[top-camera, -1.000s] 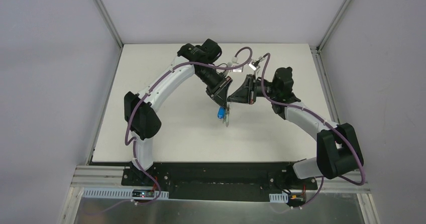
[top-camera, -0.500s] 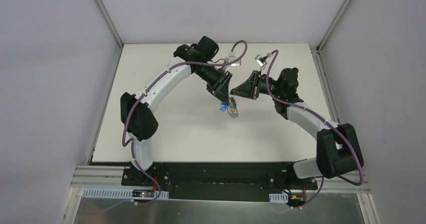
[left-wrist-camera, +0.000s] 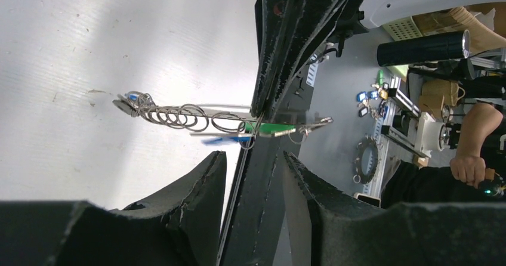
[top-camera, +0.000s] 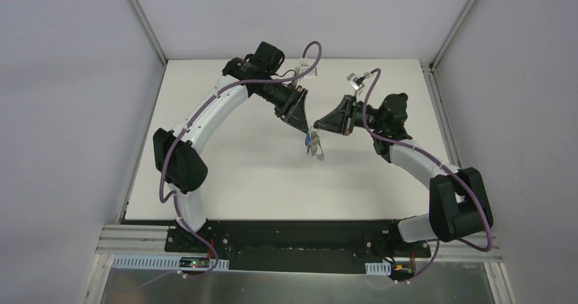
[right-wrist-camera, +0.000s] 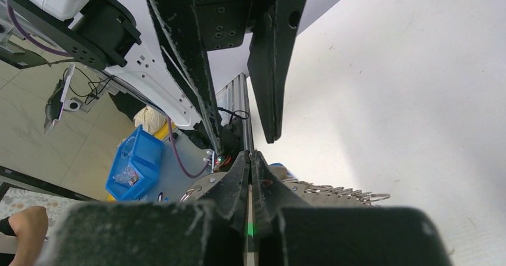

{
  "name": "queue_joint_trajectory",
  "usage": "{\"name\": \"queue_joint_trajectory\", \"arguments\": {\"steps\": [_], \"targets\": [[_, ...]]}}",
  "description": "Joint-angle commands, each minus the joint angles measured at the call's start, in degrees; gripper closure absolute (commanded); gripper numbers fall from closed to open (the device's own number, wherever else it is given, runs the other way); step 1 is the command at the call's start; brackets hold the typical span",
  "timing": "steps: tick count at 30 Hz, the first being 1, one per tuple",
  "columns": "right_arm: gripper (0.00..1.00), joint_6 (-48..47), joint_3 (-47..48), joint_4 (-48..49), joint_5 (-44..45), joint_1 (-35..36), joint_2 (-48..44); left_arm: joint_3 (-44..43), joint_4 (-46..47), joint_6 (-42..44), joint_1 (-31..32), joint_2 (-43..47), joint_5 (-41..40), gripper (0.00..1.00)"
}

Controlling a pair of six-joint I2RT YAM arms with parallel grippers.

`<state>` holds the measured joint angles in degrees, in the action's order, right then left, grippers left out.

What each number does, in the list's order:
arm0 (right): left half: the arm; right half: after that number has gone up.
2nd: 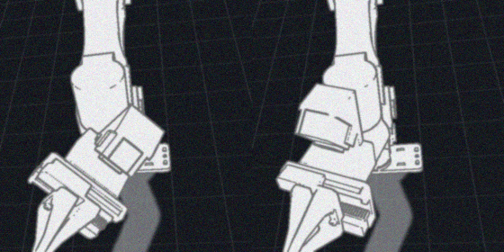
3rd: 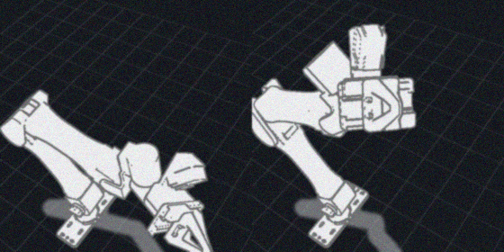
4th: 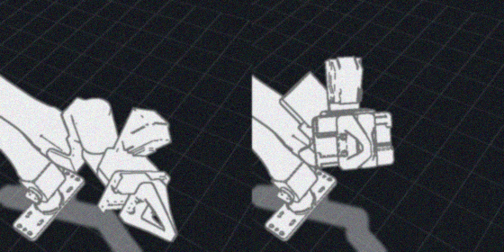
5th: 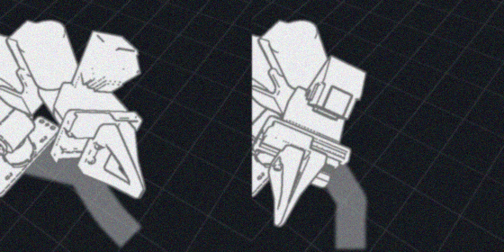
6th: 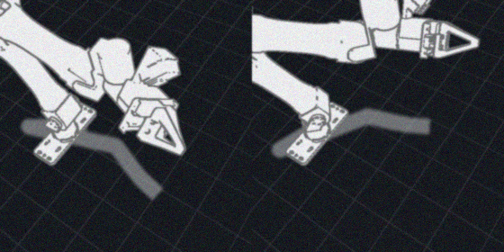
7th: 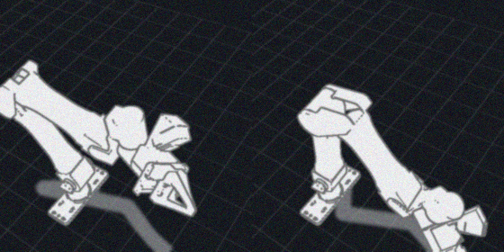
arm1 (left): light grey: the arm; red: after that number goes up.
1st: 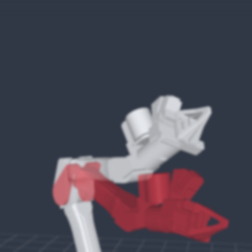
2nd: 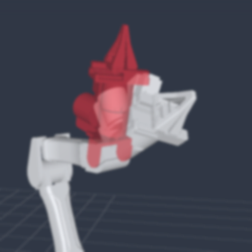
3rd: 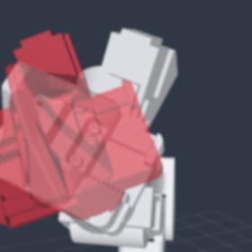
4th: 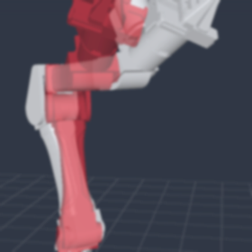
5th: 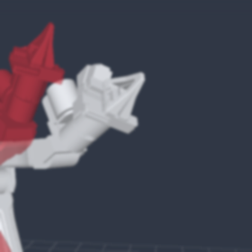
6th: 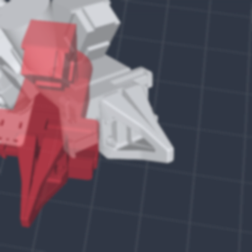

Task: Put the keys on the keyring
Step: Adjust the key on the keyring.

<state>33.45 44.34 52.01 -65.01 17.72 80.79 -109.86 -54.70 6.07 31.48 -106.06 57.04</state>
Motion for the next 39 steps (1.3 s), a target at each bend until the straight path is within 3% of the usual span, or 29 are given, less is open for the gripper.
{"name": "queue_joint_trajectory", "arguments": {"steps": [1,13,27,32,35,39], "targets": [[1.00,1.0,0.4,5.1,-1.5,-0.2,-1.6,1.6,3.0,-1.8,0.5,2.0,3.1,0.60],[1.00,2.2,0.1,6.4,-1.9,-0.1,-0.8,0.9,5.3,-3.3,2.3,0.1,3.3,0.65],[1.00,2.0,0.1,6.5,-1.4,-0.2,-0.1,1.6,5.4,-3.4,2.7,-0.7,4.9,1.00],[1.00,-1.3,0.3,4.5,-2.9,-0.3,-0.8,-1.1,-1.3,-1.1,3.0,-1.5,0.5,1.00],[0.87,-6.9,1.4,-0.7,-3.9,-0.3,-2.1,-6.8,-11.6,4.5,4.1,-3.7,-3.7,1.00],[0.76,-10.1,2.2,-4.4,-5.1,0.6,-2.6,-8.5,-16.7,7.0,5.8,-5.0,-6.1,1.00]]}}
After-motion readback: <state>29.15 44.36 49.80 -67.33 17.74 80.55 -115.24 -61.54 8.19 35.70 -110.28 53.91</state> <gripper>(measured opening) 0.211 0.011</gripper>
